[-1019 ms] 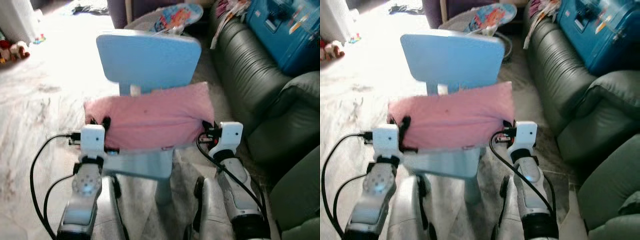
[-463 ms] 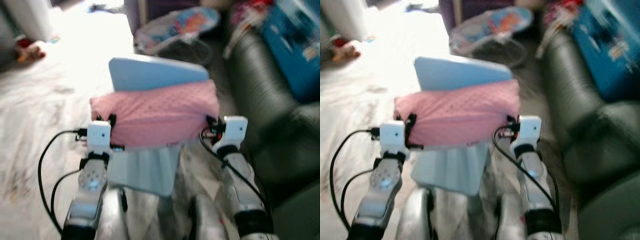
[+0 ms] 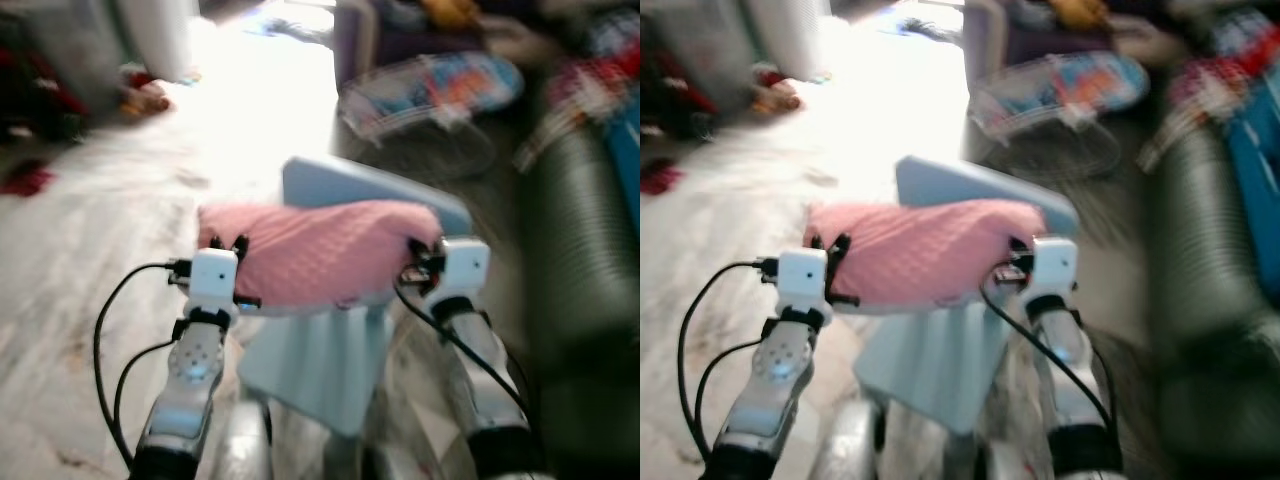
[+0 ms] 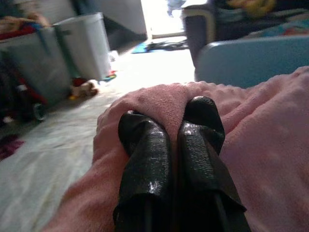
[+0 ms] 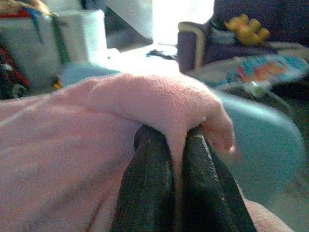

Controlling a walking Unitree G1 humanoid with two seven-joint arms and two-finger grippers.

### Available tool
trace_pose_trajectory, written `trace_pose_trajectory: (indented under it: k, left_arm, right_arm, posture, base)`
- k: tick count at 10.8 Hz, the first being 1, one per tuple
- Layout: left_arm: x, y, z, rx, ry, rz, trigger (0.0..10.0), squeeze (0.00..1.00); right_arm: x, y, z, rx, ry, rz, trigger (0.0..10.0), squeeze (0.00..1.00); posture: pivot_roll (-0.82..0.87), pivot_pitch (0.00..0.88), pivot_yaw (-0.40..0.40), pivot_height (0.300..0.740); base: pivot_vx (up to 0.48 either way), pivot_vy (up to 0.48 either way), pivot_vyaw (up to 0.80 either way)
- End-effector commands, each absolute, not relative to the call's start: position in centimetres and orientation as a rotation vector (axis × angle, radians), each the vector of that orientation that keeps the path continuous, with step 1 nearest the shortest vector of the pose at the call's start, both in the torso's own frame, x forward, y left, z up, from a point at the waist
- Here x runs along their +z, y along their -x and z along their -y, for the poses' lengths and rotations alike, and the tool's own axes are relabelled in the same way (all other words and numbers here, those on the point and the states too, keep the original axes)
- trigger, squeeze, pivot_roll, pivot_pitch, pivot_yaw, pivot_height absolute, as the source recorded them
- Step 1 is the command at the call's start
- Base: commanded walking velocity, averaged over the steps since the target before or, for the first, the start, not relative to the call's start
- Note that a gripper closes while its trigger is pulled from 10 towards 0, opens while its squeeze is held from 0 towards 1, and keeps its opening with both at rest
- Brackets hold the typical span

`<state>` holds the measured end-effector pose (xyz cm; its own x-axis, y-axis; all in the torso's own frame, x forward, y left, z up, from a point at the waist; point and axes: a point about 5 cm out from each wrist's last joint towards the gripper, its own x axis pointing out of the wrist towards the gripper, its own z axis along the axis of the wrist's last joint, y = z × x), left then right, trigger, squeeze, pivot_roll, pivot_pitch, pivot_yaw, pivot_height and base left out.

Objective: Move the pillow to the sofa

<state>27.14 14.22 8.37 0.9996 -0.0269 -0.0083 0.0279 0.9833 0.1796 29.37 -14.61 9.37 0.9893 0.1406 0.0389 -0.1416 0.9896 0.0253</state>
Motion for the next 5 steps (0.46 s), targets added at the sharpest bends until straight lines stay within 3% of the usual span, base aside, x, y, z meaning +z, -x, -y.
trace_pose_trajectory:
  k: [1,5]
  left_arm:
    - [8.60,-27.32,-13.73,-0.045,-0.177,0.012,0.0,0.00]
    - [8.42,-27.23,-13.27,-0.079,-0.170,0.011,0.0,0.00]
  right_arm:
    - [10.05,-29.37,15.49,0.115,-0.019,0.067,0.0,0.00]
    - [10.15,-29.12,15.93,0.081,-0.020,0.071,0.0,0.00]
  posture:
    - [-0.01,0.000,-0.006,0.726]
    - [-0.01,0.000,-0.009,0.740]
  base:
    - [0.000,0.000,0.00]
    - [0.000,0.000,0.00]
